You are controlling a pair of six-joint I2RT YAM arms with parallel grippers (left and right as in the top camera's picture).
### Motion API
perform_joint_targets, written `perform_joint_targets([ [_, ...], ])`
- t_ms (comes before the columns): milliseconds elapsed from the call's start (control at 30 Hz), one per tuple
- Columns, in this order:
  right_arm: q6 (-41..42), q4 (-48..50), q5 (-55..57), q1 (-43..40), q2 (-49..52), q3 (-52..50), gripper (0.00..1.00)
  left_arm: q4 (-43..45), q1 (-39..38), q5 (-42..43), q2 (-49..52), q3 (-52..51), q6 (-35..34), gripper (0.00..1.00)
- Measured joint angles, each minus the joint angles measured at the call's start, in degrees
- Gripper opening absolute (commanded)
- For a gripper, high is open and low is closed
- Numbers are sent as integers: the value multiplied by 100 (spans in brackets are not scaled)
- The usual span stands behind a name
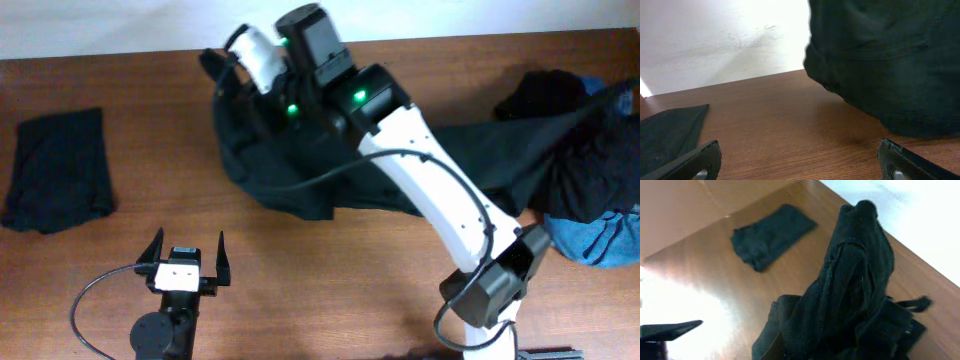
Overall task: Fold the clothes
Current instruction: 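Lift the black trousers with the right gripper and carry them leftward, then lay the trousers across the table and pull the right gripper back right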
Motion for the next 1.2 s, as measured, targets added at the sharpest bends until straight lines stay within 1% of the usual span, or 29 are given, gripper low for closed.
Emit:
perform_joint_targets([
  [100, -17, 39, 83, 267, 2, 0, 4, 0, 0, 0, 0, 0, 0, 99],
  [267, -22, 74, 380, 481, 9, 0, 4, 0, 0, 0, 0, 0, 0, 99],
  [300, -22, 74, 426, 494, 15, 0, 19, 0, 0, 0, 0, 0, 0, 99],
  [333, 2, 70, 452, 494, 24, 0, 50, 0, 0, 0, 0, 0, 0, 99],
  [367, 11, 72, 479, 492, 37, 0, 70, 0, 0, 0, 0, 0, 0, 99],
  [433, -17, 85, 520, 492, 44, 0, 83, 0, 0, 0, 0, 0, 0, 99],
  [467, -17, 103, 533, 485, 44, 2, 97, 0, 0, 0, 0, 0, 0, 99],
  [500, -15, 120, 542, 485, 44, 2, 99, 0, 0, 0, 0, 0, 0, 99],
  [700, -26, 151, 531, 463, 44, 7, 99, 0, 0, 0, 0, 0, 0, 99],
  [833, 4, -63, 516, 365, 7, 7, 99, 0, 0, 0, 0, 0, 0, 99],
  [900, 57, -356, 544, 229, -72, 7, 99, 0, 0, 0, 0, 0, 0, 99],
  [1000, 210, -1054, 719, -153, -330, 7, 99, 0, 0, 0, 0, 0, 0, 99],
  [1200, 474, -2424, 1248, -1390, -970, 39, 99, 0, 0, 0, 0, 0, 0, 99],
])
